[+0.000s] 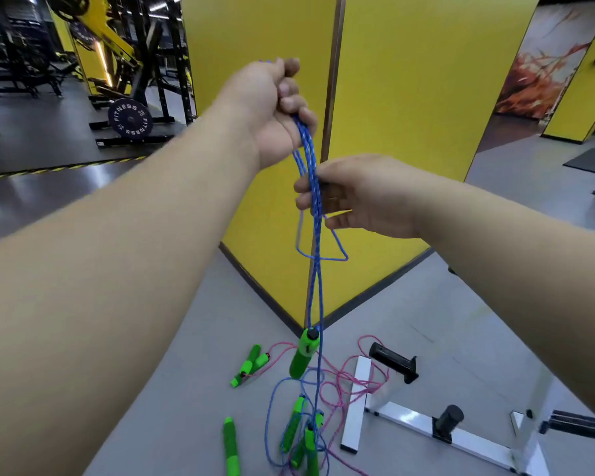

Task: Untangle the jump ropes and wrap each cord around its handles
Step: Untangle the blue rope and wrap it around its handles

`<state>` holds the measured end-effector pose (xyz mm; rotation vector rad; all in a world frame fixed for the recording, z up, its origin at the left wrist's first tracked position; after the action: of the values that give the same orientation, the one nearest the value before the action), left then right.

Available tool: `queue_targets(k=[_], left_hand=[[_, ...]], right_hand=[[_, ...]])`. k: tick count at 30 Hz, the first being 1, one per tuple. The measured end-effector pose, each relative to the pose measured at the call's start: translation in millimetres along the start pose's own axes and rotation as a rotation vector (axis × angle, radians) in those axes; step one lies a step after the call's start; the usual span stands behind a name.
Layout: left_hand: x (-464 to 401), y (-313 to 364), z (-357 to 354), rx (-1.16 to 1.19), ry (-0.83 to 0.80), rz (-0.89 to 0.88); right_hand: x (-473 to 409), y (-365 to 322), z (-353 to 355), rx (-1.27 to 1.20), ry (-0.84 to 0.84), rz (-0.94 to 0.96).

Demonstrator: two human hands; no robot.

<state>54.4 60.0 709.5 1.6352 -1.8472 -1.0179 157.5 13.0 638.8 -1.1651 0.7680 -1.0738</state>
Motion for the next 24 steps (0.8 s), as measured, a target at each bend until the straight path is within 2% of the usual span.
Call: queue_targets(k=[3,5,9,13,15,19,21,22,24], left_hand=[[-3,7,6,0.010,0.039,-0.023],[2,0,10,-0.073,0.035,-0.003],[29,-55,21,-0.444,-0.113,0.108],[53,-122,40,-0.770,-0.238,0.234],[54,-129,50,-0.952,-0.200,0.222],[45,-104,60,-1.144,-0.065,0.138],[40,-86,61,-1.165,0.015,0.084],[38,-80,60,-1.094,0.057,0.079],[36,-77,59,-0.775,0.118,0.151]], right_hand=[[2,-10,8,0.014,0.081,0.094],[1,-24,18,-0.060,0.159,0.170],[0,-50,35,-0.227,0.225,0.297],[-3,-56,44,-0.235,0.261,0.328],[-5,-53,51,-0.221,0.317,0.323],[-9,-32,73,-0.162,0.475,0.221],[-10,-14,76,-0.129,0.502,0.135],[-12,-4,74,-0.123,0.489,0.094],[-15,17,65,-0.137,0.428,0.015]])
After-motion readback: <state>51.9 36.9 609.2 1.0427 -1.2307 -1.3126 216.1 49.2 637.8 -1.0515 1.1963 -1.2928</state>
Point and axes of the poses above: each hand's wrist, its own x-axis away from the middle knuckle, its own z-axis out of the back of the hand, y = z × x, the point moved 10 cm from there along -x, towards the middle knuckle, and after that the axes turned 1 degree about -x, right-handed, at the moved point
